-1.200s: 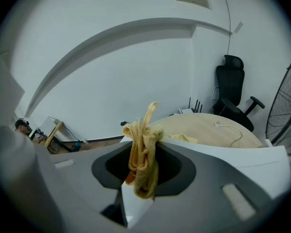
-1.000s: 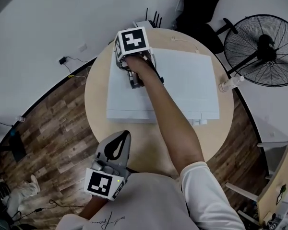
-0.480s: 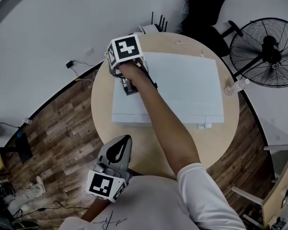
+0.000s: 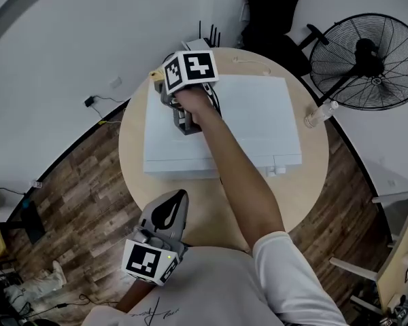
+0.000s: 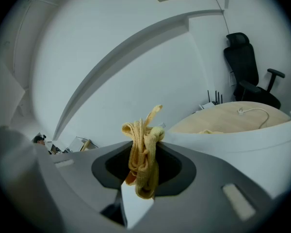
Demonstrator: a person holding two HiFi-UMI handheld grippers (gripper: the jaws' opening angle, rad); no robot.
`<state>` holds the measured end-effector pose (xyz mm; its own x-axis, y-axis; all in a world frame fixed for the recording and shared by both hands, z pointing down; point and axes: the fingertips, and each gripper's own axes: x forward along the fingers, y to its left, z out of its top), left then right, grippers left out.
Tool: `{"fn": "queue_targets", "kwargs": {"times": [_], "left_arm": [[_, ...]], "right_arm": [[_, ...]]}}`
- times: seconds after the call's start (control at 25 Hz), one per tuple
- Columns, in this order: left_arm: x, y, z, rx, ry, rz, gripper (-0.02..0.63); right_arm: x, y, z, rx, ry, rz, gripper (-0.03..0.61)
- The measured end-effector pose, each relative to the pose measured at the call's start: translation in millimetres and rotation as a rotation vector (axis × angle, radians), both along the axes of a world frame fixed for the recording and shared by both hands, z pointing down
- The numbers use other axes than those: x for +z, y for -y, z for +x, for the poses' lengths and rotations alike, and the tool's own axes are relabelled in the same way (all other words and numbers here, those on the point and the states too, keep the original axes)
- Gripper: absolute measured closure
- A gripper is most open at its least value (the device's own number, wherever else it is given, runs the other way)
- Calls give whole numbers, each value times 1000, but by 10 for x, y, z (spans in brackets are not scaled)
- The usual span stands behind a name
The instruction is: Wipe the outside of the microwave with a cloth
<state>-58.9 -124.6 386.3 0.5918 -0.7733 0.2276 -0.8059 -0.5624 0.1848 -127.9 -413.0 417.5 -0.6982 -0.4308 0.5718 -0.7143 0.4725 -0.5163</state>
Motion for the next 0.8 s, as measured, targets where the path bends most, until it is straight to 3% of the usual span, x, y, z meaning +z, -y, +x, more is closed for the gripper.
{"fn": "queue_targets", "kwargs": {"times": [0.24, 0.6, 0.8], "left_arm": [[-80, -91, 285, 36, -6, 29, 620], [-42, -177, 652, 95, -23, 26, 620], [-85, -227, 896, 159, -72, 8, 620]], "right_arm": [[-74, -38, 787, 78, -33, 7, 453], [-150, -141, 2279, 244, -105, 11, 453], [-221, -197, 3055, 320, -130, 23, 451]]}}
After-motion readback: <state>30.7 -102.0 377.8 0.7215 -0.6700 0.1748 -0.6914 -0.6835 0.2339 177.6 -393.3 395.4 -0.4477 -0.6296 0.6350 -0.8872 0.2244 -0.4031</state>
